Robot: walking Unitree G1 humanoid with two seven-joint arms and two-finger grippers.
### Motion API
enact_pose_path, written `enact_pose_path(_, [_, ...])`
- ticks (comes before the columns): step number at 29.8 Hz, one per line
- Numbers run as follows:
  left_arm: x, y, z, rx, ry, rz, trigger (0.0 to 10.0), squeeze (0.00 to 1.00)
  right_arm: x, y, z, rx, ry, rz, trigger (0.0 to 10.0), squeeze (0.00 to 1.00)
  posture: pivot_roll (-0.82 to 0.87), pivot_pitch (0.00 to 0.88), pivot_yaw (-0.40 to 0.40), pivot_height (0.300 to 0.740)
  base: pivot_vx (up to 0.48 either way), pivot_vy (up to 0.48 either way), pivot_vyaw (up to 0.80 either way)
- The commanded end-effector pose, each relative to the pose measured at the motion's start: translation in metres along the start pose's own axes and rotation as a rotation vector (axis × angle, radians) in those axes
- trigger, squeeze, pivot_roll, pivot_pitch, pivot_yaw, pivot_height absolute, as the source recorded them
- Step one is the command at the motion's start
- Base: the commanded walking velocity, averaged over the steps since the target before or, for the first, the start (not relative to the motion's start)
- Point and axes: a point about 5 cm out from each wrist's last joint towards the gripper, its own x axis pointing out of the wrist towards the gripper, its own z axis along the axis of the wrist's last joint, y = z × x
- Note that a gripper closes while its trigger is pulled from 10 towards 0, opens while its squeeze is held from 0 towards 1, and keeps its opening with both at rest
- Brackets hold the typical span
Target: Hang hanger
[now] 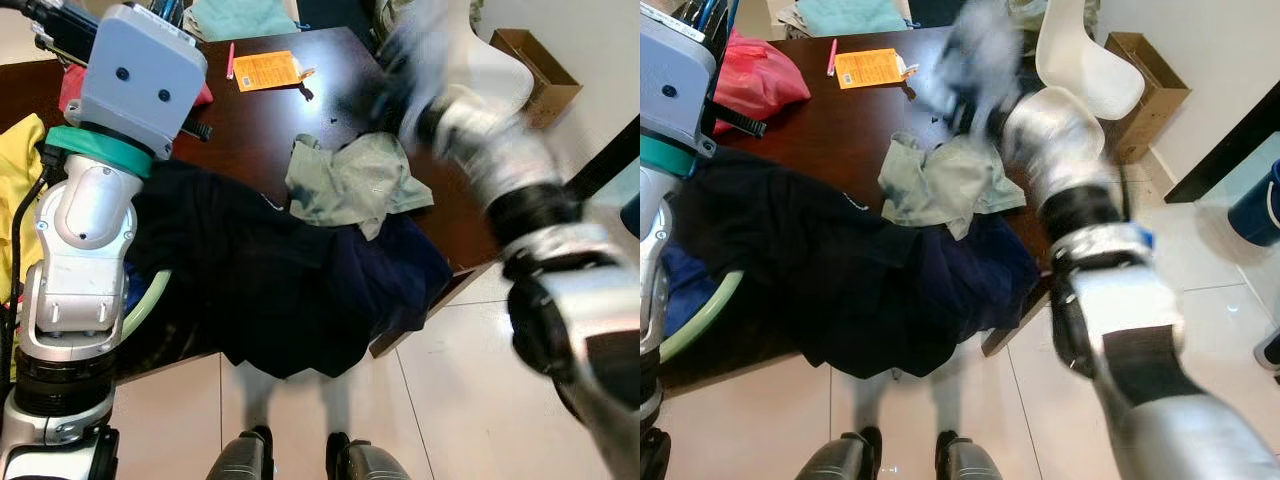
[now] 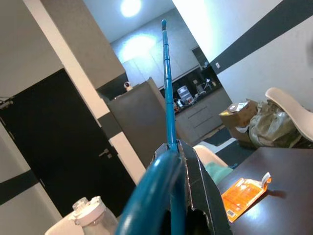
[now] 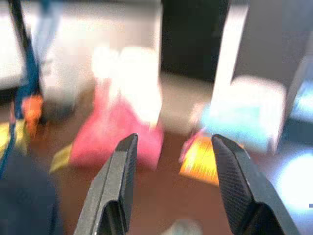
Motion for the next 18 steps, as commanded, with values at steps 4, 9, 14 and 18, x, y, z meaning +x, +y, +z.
enact_pose_path(4, [0.008, -0.004, 0.014, 0.016, -0.079, 0.000, 10.0, 0.00, -0.044, 0.009, -0.018, 0.048, -0.260, -0.347, 10.0, 0.00, 0.08, 0.114, -0.008, 0.740, 0.000, 0.000, 0.00])
enact_pose_path(9, [0.017, -0.001, 0.022, 0.063, -0.145, -0.016, 10.0, 0.00, -0.057, 0.039, -0.035, 0.057, -0.276, -0.415, 10.0, 0.00, 0.08, 0.107, 0.015, 0.740, 0.000, 0.000, 0.00])
enact_pose_path(14, [0.021, 0.004, 0.028, 0.099, -0.174, -0.033, 10.0, 0.00, -0.064, 0.069, -0.055, 0.083, -0.245, -0.406, 10.0, 0.00, 0.09, 0.110, 0.020, 0.740, 0.000, 0.000, 0.00])
enact_pose_path(18, [0.021, 0.004, 0.028, 0.099, -0.174, -0.033, 10.0, 0.00, -0.064, 0.069, -0.055, 0.083, -0.245, -0.406, 10.0, 0.00, 0.09, 0.110, 0.020, 0.740, 0.000, 0.000, 0.00])
